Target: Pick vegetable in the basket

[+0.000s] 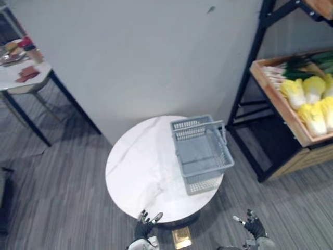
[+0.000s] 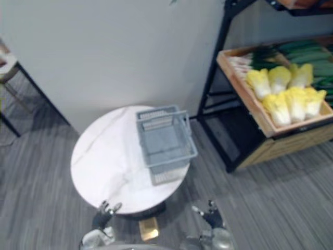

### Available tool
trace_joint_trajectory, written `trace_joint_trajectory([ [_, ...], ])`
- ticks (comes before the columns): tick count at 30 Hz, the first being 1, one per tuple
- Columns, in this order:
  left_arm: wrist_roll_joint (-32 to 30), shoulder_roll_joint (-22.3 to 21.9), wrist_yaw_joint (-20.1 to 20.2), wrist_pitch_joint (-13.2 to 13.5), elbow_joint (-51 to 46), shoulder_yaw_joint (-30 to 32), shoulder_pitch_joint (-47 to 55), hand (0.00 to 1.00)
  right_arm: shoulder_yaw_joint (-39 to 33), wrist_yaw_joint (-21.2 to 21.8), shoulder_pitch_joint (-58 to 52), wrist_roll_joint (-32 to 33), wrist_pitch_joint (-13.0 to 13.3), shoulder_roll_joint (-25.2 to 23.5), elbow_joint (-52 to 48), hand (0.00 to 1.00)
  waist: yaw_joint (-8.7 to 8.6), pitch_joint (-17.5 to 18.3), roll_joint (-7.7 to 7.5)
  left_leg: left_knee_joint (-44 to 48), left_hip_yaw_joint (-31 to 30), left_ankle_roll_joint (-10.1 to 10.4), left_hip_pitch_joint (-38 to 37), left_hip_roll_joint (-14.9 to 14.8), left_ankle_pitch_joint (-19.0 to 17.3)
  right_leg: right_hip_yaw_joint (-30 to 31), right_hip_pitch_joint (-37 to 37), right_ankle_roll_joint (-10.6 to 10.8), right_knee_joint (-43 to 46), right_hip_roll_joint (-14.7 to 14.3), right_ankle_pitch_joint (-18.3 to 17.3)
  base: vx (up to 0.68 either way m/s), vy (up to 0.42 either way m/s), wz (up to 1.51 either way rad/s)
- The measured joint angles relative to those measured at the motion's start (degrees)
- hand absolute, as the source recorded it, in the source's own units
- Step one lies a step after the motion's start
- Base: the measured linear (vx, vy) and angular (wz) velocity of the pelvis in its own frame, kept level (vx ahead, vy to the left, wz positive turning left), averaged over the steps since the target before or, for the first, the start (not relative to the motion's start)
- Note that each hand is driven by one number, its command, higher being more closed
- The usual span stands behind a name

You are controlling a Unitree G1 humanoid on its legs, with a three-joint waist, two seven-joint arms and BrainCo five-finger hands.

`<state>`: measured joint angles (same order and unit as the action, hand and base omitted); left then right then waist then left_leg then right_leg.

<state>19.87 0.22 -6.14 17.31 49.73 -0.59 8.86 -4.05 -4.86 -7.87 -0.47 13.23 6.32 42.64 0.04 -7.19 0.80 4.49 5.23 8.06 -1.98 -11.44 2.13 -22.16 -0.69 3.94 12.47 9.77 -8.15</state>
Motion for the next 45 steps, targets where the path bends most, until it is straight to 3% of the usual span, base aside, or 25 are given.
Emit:
trace_joint_trajectory([
  [2,0.0,0.2,-0.2,0.0,-0.3,-0.3,0.0,0.0,0.5,-0.3,-0.2,-3.5,0.1,1.5,-6.7,0.0,-0.04,0.1,0.16,-2.7,0.7,-0.2,-0.2,0.1,1.7,-0.2,-0.2,-0.3,-0.9,-0.2,0.5,0.03,-0.005,0.33],
  [7,-0.9,2.4,-0.3,0.0,-0.6,-1.8,0.1,0.0,2.9,-2.4,2.7,-17.9,1.1,12.0,-27.0,0.0,-0.05,0.2,0.32,-5.8,3.5,-0.3,0.5,0.3,1.9,0.8,-1.2,0.3,-5.1,-1.1,4.5,-0.04,0.039,-0.05],
  [11,-0.9,4.6,-0.4,-0.1,0.9,-0.5,-0.1,0.0,5.9,-3.0,7.2,-25.8,1.3,18.3,-33.4,0.0,-0.53,0.2,0.24,-8.4,4.3,-0.4,-0.5,1.0,1.1,1.2,-1.2,1.4,-6.7,-0.9,6.3,-0.12,0.094,0.02],
  [13,-1.0,5.1,-0.9,-0.5,3.2,1.6,-0.1,0.0,8.3,-3.4,10.1,-27.1,1.3,18.8,-34.3,0.0,0.05,0.4,0.18,-8.4,5.4,-0.3,-0.5,0.9,-0.7,2.0,-1.1,2.0,-7.7,-1.1,7.4,-0.15,0.098,-0.14],
  [15,-1.0,5.8,-1.6,-1.5,6.1,3.9,0.3,0.0,12.7,-3.3,13.4,-28.1,1.3,19.2,-34.4,0.0,0.85,1.1,-0.91,-8.4,5.8,-0.7,-0.2,2.0,-0.6,2.8,-0.8,2.8,-9.8,-0.4,8.9,-0.13,0.081,-0.13],
  [18,-3.3,6.2,-2.3,-3.3,9.4,6.3,0.8,0.0,19.4,-2.7,20.6,-28.4,1.3,19.4,-29.7,0.0,1.85,1.5,-1.75,-8.5,6.4,-1.3,-0.2,3.6,-0.9,3.8,-1.2,3.5,-9.4,1.2,9.1,-0.1,0.073,-0.01],
  [22,-5.4,6.5,-2.3,-4.8,12.0,8.0,1.5,0.0,26.4,-1.4,33.8,-29.0,0.8,18.6,-14.2,0.0,4.08,0.6,-3.25,-8.7,6.0,-2.1,-0.2,6.1,-0.6,5.9,-5.4,4.3,-0.8,5.2,6.1,-0.07,0.077,0.04],
  [25,-7.3,8.0,-2.3,-5.8,13.3,9.2,1.0,0.0,27.3,-1.1,44.4,-30.8,-0.5,17.0,-2.9,0.0,5.09,-2.0,-4.49,-9.8,4.2,-2.4,0.5,6.4,0.8,11.2,-6.3,4.0,-0.1,4.1,6.2,-0.03,-0.002,0.22],
  [27,-7.5,8.1,-2.3,-6.1,13.5,9.8,0.9,0.0,27.0,-1.2,48.8,-31.1,-1.4,16.8,1.3,0.0,5.46,-2.9,-4.39,-10.3,3.2,-2.4,1.2,6.2,1.8,11.1,-6.3,4.0,-1.5,3.2,6.4,0.0,-0.015,0.27],
  [35,-7.2,7.7,-2.6,-6.0,13.5,10.1,-2.8,0.0,19.6,-4.4,62.7,-32.3,-5.5,18.1,11.7,0.0,5.5,-7.9,-1.83,-10.3,-2.7,-1.3,8.7,3.8,5.1,9.1,-8.0,2.9,-6.2,-0.6,7.7,0.01,-0.04,0.34],
  [45,-7.0,7.1,-4.9,-4.8,11.5,10.5,-5.3,0.0,15.2,-8.5,73.3,-32.6,-5.6,24.2,14.1,0.0,5.19,-11.8,1.45,-10.0,-5.7,0.0,13.4,2.0,6.7,7.1,-10.4,1.6,-6.5,-2.6,7.7,0.03,-0.044,0.15],
])
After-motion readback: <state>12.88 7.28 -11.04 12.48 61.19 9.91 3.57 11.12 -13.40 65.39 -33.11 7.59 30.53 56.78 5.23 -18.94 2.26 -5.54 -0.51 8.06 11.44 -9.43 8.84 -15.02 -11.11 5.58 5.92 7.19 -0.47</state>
